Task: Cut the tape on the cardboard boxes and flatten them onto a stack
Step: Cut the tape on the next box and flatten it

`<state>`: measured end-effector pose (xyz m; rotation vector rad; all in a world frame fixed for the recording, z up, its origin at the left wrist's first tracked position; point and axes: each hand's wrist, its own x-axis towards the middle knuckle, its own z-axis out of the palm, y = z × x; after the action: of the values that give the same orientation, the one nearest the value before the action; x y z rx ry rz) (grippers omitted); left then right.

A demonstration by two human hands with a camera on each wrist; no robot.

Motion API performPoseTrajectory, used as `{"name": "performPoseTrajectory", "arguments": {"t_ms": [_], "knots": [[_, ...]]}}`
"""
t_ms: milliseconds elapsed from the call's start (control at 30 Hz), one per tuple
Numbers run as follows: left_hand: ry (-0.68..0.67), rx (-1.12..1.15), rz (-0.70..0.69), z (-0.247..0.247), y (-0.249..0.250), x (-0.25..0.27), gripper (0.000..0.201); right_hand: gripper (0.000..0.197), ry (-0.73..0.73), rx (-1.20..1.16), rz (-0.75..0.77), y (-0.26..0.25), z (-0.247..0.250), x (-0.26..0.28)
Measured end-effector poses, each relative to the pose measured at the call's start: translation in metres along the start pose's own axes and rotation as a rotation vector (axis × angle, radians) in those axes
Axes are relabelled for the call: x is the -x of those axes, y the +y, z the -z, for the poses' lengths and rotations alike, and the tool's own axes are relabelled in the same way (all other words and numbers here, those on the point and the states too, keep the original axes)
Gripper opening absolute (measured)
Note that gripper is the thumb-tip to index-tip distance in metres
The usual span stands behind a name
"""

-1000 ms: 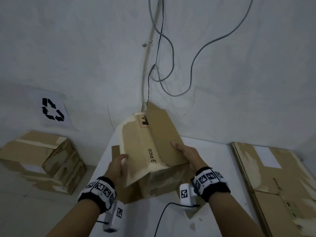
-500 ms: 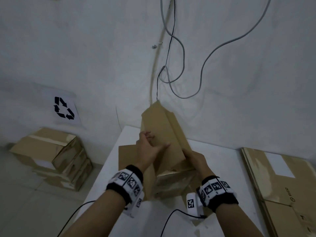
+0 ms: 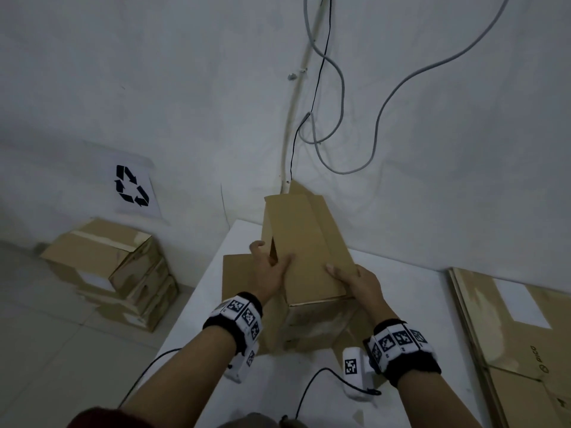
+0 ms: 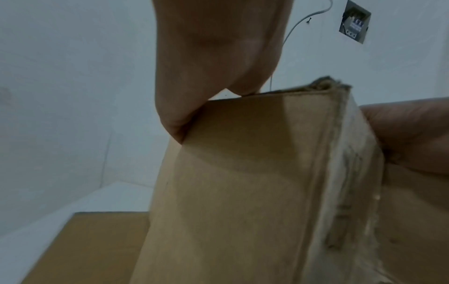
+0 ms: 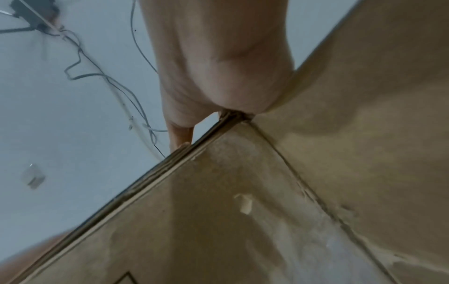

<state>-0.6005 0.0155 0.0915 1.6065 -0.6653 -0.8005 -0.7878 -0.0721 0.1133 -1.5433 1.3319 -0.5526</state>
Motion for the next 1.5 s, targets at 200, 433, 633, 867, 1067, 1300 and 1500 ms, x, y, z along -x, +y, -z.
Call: {"name": "performPoseTrajectory", "arguments": {"t_ms": [200, 433, 633, 867, 1067, 1300, 1500], "knots": [[-0.172, -0.557, 0.344, 0.079, 0.007, 0.012, 0.046, 0.061, 0.044, -0.071, 0.017, -0.009, -0.010, -0.012], [-0.265, -0.185, 0.382, 0.035, 0.046, -0.018, 0.072, 0.064, 0.045, -0.079, 0.005, -0.012, -0.016, -0.016], [0.025, 0.388, 0.467, -0.007, -0.004, -0.112, 0.114, 0.057, 0.047, -0.113, -0.014, -0.008, -0.012, -0.005], [0.103, 0.346, 0.147, -0.006, 0.059, -0.063, 0.090, 0.065, 0.064, -0.138, -0.035, -0.005, -0.013, -0.001], [-0.490, -0.591, 0.061, -0.007, 0.059, -0.022, 0.112, 0.073, 0.016, -0.137, -0.068, -0.002, -0.015, -0.002], [-0.460, -0.744, -0.254, 0.006, 0.016, 0.020, 0.151, 0.056, 0.045, -0.238, -0.038, -0.008, -0.022, 0.018], [-0.316, -0.236, -0.225, 0.032, -0.001, 0.007, 0.096, 0.103, -0.115, -0.212, 0.135, -0.007, -0.014, 0.035]]}}
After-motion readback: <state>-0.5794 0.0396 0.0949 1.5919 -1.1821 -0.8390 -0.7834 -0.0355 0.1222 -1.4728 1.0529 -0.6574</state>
